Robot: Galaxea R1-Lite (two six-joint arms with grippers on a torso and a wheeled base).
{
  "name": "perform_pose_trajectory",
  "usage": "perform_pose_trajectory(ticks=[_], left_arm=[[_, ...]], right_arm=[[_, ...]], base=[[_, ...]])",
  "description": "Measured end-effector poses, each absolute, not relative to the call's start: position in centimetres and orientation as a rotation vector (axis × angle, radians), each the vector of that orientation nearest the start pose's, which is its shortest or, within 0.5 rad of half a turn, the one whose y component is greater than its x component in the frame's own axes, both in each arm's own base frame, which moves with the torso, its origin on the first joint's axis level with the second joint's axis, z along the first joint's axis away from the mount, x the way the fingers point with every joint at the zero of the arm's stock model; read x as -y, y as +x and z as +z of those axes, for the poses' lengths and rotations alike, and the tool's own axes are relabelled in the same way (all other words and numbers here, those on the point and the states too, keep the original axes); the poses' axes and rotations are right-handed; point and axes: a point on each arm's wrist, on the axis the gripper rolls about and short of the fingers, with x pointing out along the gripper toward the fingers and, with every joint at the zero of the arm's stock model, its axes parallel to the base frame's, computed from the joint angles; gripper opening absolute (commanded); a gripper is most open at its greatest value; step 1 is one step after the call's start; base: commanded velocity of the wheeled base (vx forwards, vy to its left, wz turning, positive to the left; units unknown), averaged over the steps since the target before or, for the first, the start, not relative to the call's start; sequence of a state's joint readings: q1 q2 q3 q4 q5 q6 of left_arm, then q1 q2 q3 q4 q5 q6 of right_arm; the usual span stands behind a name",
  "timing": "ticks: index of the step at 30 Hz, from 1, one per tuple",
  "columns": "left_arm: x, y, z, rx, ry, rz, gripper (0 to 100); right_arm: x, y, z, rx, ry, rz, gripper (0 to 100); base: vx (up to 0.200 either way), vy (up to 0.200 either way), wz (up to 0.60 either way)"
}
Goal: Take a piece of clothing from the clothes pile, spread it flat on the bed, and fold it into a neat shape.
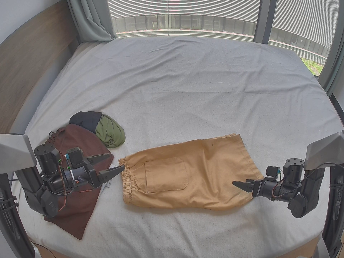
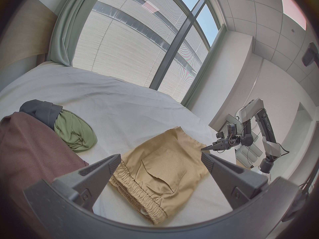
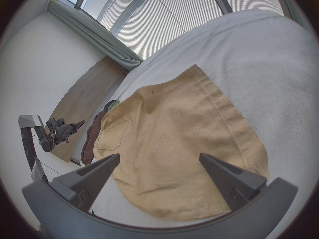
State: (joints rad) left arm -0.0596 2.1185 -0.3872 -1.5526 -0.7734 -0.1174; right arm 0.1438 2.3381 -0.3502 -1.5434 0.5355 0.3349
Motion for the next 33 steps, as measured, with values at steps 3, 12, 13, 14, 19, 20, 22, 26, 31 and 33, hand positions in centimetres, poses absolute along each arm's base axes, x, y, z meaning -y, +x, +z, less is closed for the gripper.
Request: perform_pose_trajectory(ticks=[3, 12, 13, 14, 19, 20, 22, 26, 31, 33], left_arm=[[3.3, 29.6, 5.3, -0.224, -0.172, -0.821, 100], [3.3, 29.4, 4.8, -0.249, -0.185, -0.816, 100], [3.3, 29.4, 4.7, -0.251, -0.186, -0.816, 100], [3.3, 29.4, 4.7, -0.254, -0.187, -0.816, 100], [3.3, 29.4, 4.4, -0.263, -0.191, -0.815, 100], [3.3, 29.4, 4.4, -0.266, -0.192, -0.815, 100], [3.3, 29.3, 4.2, -0.271, -0.195, -0.815, 100], [3.3, 29.4, 3.8, -0.286, -0.201, -0.814, 100], [3.3, 29.9, 3.2, -0.301, -0.216, -0.813, 100], [3.3, 30.3, 2.8, -0.312, -0.236, -0.810, 100]], right_arm=[[-5.7, 28.8, -1.0, -0.541, 0.393, 0.608, 100], [-7.5, 27.8, 2.1, -0.466, 0.365, 0.693, 100], [-7.8, 27.7, 2.3, -0.460, 0.363, 0.703, 100], [-8.0, 27.7, 2.6, -0.453, 0.360, 0.715, 100], [-9.3, 27.7, 3.5, -0.418, 0.347, 0.784, 100], [-9.6, 27.7, 3.6, -0.413, 0.344, 0.799, 100], [-10.1, 27.7, 3.8, -0.408, 0.340, 0.821, 100], [-10.5, 27.6, 3.8, -0.405, 0.334, 0.836, 100], [-10.6, 27.6, 3.9, -0.404, 0.334, 0.838, 100], [-10.5, 27.6, 3.9, -0.403, 0.334, 0.835, 100]], base=[[0.000, 0.000, 0.00], [0.000, 0.000, 0.00], [0.000, 0.000, 0.00], [0.000, 0.000, 0.00], [0.000, 0.000, 0.00], [0.000, 0.000, 0.00], [0.000, 0.000, 0.00], [0.000, 0.000, 0.00], [0.000, 0.000, 0.00], [0.000, 0.000, 0.00]])
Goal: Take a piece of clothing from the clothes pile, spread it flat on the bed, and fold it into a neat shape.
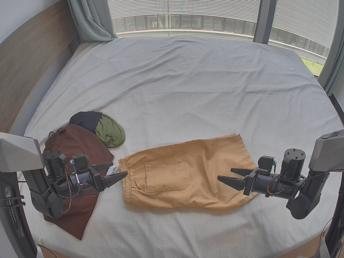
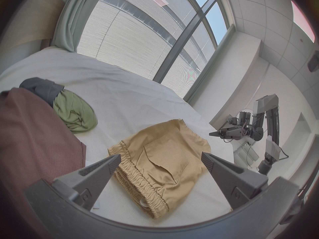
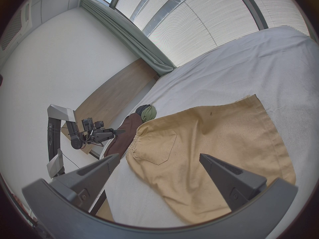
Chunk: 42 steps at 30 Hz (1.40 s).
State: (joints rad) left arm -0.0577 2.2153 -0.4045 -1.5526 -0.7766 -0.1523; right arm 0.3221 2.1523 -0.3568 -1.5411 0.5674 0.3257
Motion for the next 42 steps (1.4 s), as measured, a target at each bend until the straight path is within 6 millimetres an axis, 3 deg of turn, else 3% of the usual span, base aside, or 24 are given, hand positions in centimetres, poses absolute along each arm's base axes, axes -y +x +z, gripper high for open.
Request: perform_pose_trajectory(ticks=[10, 42], left_arm=[[3.3, 31.3, 1.1, -0.393, -0.367, -0.771, 100], [4.6, 31.4, -4.2, -0.550, -0.417, -0.739, 100]], right_arm=[[-10.4, 27.7, 3.9, -0.398, 0.335, 0.830, 100], [-10.7, 27.9, 4.1, -0.390, 0.336, 0.831, 100]], base=[[0.000, 0.000, 0.00], [0.000, 0.000, 0.00]])
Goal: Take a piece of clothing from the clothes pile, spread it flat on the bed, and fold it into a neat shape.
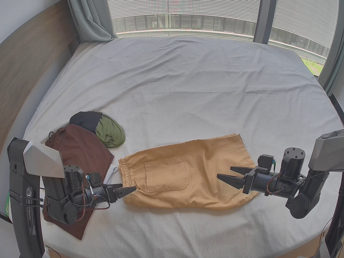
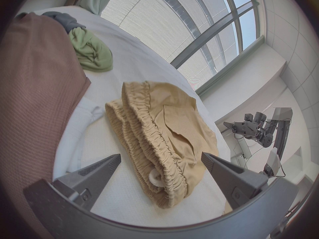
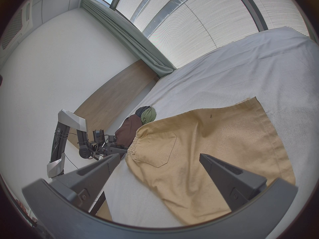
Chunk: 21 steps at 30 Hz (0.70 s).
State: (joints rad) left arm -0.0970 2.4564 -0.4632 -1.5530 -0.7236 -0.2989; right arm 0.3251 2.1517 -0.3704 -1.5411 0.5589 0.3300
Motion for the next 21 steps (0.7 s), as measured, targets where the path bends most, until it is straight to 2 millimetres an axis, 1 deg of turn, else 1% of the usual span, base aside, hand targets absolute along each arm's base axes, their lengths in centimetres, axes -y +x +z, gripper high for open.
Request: perform_pose_trajectory(ticks=[5, 9, 15, 21], left_arm=[[5.1, 31.8, -4.7, -0.569, -0.456, -0.706, 100], [5.7, 31.8, -4.9, -0.604, -0.528, -0.672, 100], [7.0, 32.2, -4.9, -0.615, -0.610, -0.583, 100], [8.0, 32.4, -4.8, -0.618, -0.641, -0.567, 100]], right_arm=[[-10.7, 28.0, 4.1, -0.385, 0.336, 0.832, 100], [-10.7, 28.0, 4.2, -0.382, 0.336, 0.833, 100], [-10.7, 28.0, 4.2, -0.383, 0.337, 0.833, 100], [-10.7, 28.0, 4.2, -0.384, 0.338, 0.832, 100]], base=[[0.000, 0.000, 0.00], [0.000, 0.000, 0.00], [0.000, 0.000, 0.00], [0.000, 0.000, 0.00]])
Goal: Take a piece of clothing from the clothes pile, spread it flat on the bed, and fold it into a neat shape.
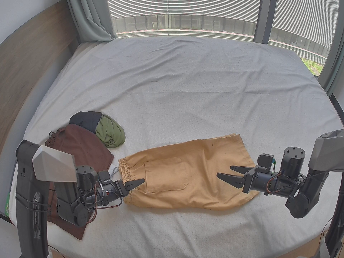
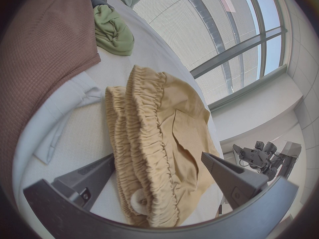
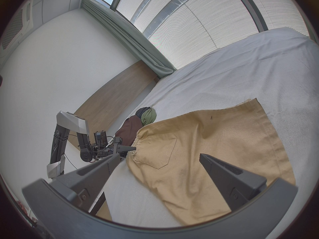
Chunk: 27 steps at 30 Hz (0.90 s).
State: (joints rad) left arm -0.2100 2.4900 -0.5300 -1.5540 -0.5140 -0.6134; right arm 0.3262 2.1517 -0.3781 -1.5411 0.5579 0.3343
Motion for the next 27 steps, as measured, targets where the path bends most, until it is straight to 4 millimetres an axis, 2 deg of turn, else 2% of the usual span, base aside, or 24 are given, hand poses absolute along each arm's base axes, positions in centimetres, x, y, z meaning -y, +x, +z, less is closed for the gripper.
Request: perform_pose_trajectory(ticks=[19, 20, 27], left_arm=[[8.69, 32.54, -4.81, -0.607, -0.632, -0.554, 100], [8.69, 32.54, -4.85, -0.608, -0.632, -0.553, 0], [8.66, 32.52, -5.08, -0.615, -0.632, -0.546, 0]], right_arm=[[-10.72, 27.98, 4.13, -0.386, 0.339, 0.831, 100], [-10.72, 27.99, 4.14, -0.385, 0.339, 0.831, 100], [-10.70, 28.02, 4.15, -0.384, 0.338, 0.830, 100]], base=[[0.000, 0.000, 0.00], [0.000, 0.000, 0.00], [0.000, 0.000, 0.00]])
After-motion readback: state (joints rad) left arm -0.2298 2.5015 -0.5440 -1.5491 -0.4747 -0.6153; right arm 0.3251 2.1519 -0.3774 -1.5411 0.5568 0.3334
